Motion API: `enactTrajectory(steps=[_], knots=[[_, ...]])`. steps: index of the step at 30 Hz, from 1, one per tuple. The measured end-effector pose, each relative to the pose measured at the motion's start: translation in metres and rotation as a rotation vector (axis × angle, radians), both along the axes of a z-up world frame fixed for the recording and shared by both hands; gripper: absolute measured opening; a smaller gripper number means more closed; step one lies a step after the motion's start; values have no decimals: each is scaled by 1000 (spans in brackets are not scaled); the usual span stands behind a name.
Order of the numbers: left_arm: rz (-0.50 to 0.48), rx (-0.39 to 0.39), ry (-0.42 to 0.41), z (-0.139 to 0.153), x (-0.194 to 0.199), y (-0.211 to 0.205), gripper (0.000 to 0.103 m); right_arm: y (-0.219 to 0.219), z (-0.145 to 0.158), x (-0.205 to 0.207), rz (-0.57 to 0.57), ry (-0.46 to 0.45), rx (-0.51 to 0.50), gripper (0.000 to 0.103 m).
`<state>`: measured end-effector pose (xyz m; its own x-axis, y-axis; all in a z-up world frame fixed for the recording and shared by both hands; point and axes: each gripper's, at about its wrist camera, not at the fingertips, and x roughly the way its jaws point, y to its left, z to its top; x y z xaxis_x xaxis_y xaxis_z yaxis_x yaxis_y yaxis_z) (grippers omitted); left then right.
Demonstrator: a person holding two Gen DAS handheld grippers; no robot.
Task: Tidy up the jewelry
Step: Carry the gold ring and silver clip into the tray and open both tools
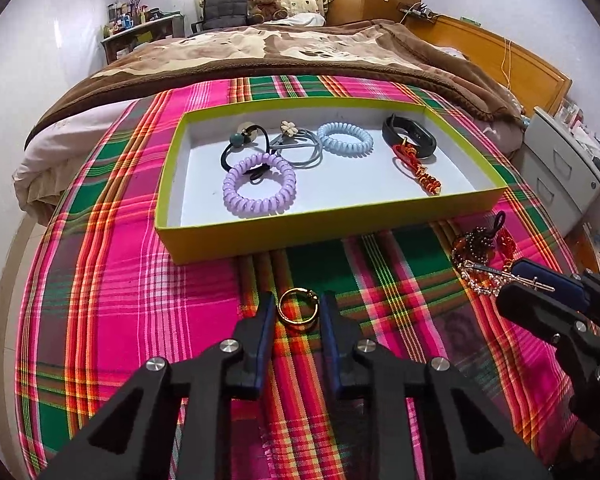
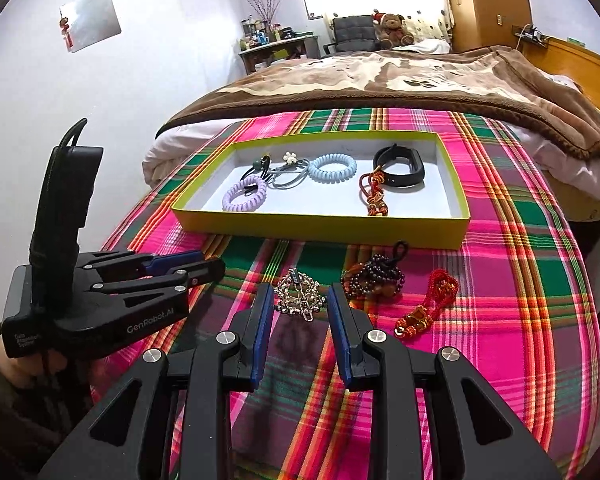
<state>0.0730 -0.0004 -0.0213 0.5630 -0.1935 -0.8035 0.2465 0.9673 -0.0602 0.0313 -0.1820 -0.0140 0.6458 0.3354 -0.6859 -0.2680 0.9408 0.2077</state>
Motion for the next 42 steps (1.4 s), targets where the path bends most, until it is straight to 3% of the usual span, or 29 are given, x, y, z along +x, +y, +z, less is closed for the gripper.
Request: enactTrajectory(steps=[11,24,42], knots=[[-5,-31,-39,21,-1,2,24,-9,15,9,-26,-28,13,28],[-37,-69,-76,45,25,-9,24,-25,29,67,-59,-31,9,28],[-60,-84,1,20,75,-35,24,-24,12,164,-41,28,-56,28]])
